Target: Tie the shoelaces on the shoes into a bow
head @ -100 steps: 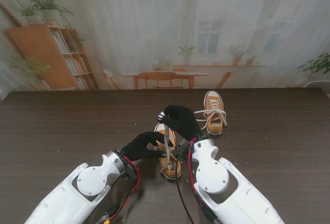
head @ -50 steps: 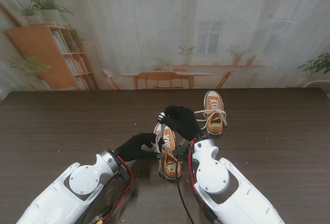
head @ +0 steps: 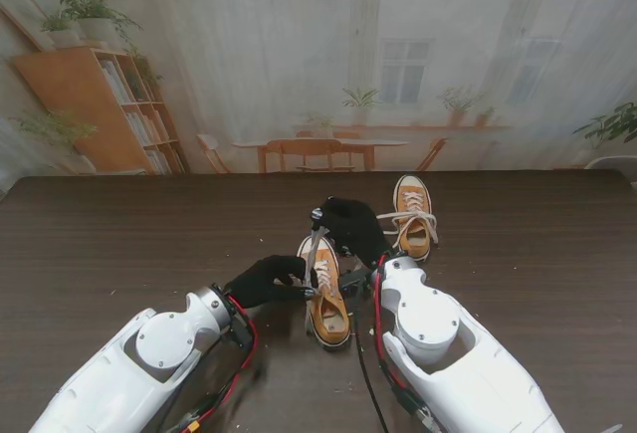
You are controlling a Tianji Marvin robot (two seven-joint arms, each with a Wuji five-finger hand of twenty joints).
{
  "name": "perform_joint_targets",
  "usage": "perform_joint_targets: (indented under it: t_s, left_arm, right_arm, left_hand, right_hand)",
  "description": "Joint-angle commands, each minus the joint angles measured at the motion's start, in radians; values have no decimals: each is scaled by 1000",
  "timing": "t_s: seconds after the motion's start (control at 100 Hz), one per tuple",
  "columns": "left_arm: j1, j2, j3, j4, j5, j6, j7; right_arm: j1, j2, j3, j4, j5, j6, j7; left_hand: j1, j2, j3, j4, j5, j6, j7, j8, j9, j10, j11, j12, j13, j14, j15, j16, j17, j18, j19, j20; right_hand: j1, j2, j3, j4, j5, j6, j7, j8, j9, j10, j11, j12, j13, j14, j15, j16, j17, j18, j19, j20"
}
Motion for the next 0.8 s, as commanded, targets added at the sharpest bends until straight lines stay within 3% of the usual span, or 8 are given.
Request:
perform_joint_targets:
  t_s: [0.0, 0.31, 0.39, 0.46, 0.55, 0.64, 0.67, 0.79]
  left_arm:
    - [-11, 2, 6, -2, 3, -2, -21]
    - [-30, -15, 25, 7, 24, 40, 33]
    - [-32, -12, 24, 6, 31, 43, 28]
    - [-33, -7, 20, 5, 8, 41, -3]
    - [-32, -4, 18, 1, -44, 43, -40]
    - [-26, -7, 17, -4, -79, 48, -46]
    - [-23, -10, 16, -8, -87, 53, -40]
    - [-19, -15, 12, -10, -112, 59, -36]
  right_arm:
    - [12, 6, 10, 4, 25, 3, 21]
    - [22, 7, 38, 31, 95, 9, 57]
    - [19, 9, 44, 33, 98, 9, 61]
    - [16, 11, 48, 34, 94, 8, 66]
    - [11, 15, 53, 33, 88, 3, 73]
    - [6, 20, 57, 32, 73, -11, 83]
    - [3, 22, 59, 30, 71, -15, 88]
    - [-5, 28, 63, 22, 63, -20, 100]
  left_hand:
    - [-45, 9, -6, 9, 21, -22, 11, -4, -20, -10, -15, 15, -10, -5, -3, 23, -11, -33, 14, 16]
    - [-21, -9, -51, -1, -12, -75, 326, 218, 15, 0, 60, 76, 18, 4, 19, 30, 16, -19, 40, 23]
    - [-55, 24, -46, 7, -31, -38, 174, 133, -7, 2, 15, 48, 7, -1, 13, 24, 7, -25, 37, 14]
    - [-88, 67, -45, 29, -24, 19, -111, -21, -34, 3, -24, 18, -18, 0, -9, 19, -16, -32, 9, 5]
    - [-69, 157, -148, 47, -41, 59, -381, -209, -73, 8, -66, -5, -51, 2, -39, 22, -44, -41, -44, 17]
    - [-66, 224, -190, 55, -30, 62, -449, -251, -73, 14, -80, -10, -57, 5, -50, 25, -54, -38, -71, 27]
    - [6, 266, -275, 74, -10, 63, -447, -248, -59, 17, -80, -5, -46, 11, -56, 35, -46, -29, -85, 59]
    - [154, 289, -217, 104, 28, 75, -460, -259, -46, 15, -84, -9, -39, 16, -55, 34, -38, -13, -91, 60]
  right_hand:
    - [3, -15, 31, -6, -32, -33, 30, 3, 3, -4, 24, -3, 15, -21, 50, 3, 28, -43, 288, 13]
    - [5, -15, 28, -6, -33, -34, 28, 7, -4, -4, 25, 1, 15, -17, 42, -1, 27, -44, 288, 12]
    - [6, -14, 27, -6, -33, -35, 27, 8, -4, -5, 25, 1, 15, -16, 42, -1, 27, -44, 288, 10]
    - [6, -13, 27, -5, -34, -36, 27, 9, -5, -6, 24, 1, 15, -16, 41, -1, 26, -44, 288, 9]
    - [6, -11, 25, -5, -36, -37, 25, 11, -7, -4, 25, 2, 17, -15, 31, -7, 26, -43, 288, 5]
    - [6, -8, 21, -5, -38, -41, 23, 12, -10, -9, 25, 3, 16, -18, 24, -12, 25, -43, 288, 0]
    - [5, -6, 19, -5, -38, -41, 23, 13, -10, -9, 25, 4, 16, -19, 24, -13, 25, -43, 288, -2]
    - [6, -4, 17, -5, -42, -43, 21, 13, -12, -11, 26, 4, 16, -19, 25, -14, 25, -43, 288, -5]
